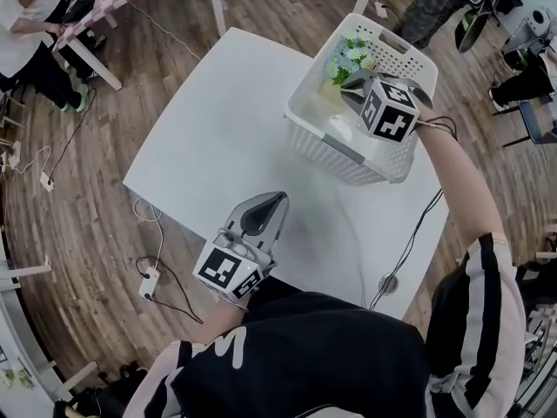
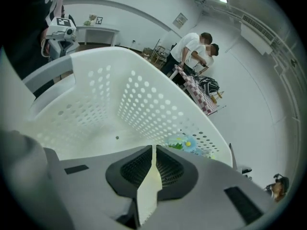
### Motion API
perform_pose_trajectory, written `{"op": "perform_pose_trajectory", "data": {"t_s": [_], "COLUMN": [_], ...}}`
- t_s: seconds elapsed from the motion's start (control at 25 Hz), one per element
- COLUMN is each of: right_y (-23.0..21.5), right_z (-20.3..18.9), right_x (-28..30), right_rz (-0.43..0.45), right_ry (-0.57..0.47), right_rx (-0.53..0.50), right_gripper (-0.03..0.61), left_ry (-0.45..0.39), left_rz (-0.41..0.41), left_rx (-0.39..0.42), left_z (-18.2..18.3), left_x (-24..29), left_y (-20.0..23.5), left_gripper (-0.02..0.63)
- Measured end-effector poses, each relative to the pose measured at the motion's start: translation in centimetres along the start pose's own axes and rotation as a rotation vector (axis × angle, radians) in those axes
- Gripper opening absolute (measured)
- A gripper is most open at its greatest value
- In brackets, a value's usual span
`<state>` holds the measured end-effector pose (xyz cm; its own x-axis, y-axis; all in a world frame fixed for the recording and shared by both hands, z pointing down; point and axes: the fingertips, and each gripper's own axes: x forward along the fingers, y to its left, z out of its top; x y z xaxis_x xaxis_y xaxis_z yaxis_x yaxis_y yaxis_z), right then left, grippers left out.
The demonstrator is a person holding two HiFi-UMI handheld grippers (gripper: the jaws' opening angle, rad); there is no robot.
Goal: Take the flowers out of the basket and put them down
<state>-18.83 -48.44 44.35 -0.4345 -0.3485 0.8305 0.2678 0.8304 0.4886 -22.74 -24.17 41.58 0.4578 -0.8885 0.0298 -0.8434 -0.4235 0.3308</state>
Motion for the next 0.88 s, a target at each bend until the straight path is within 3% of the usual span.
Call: {"op": "perform_pose_trajectory", "data": {"t_s": [0.6,0.72,0.88], "right_y": [-0.4,-0.5,-0.2], "right_z": [-4.9,-5.3,-5.6], "right_x": [5.0,5.8,6.5], "right_rz": [0.07,0.076,0.083], "right_ry": [0.17,0.174,0.19], "right_rx": [0.109,0.115,0.105], "right_gripper": [0.026,0.09,0.094], "left_ry": [0.015,0.017,0.021], "left_rz": [0.026,0.03,0.037], "left_rx": [-0.002,-0.003,-0.004], "left_z": [-0.6,-0.6,-0.8], "left_x": [-0.7,-0.7,-0.9], "left_y": [1.1,1.4,1.7], "left_gripper": [0.005,0.005,0.005]}}
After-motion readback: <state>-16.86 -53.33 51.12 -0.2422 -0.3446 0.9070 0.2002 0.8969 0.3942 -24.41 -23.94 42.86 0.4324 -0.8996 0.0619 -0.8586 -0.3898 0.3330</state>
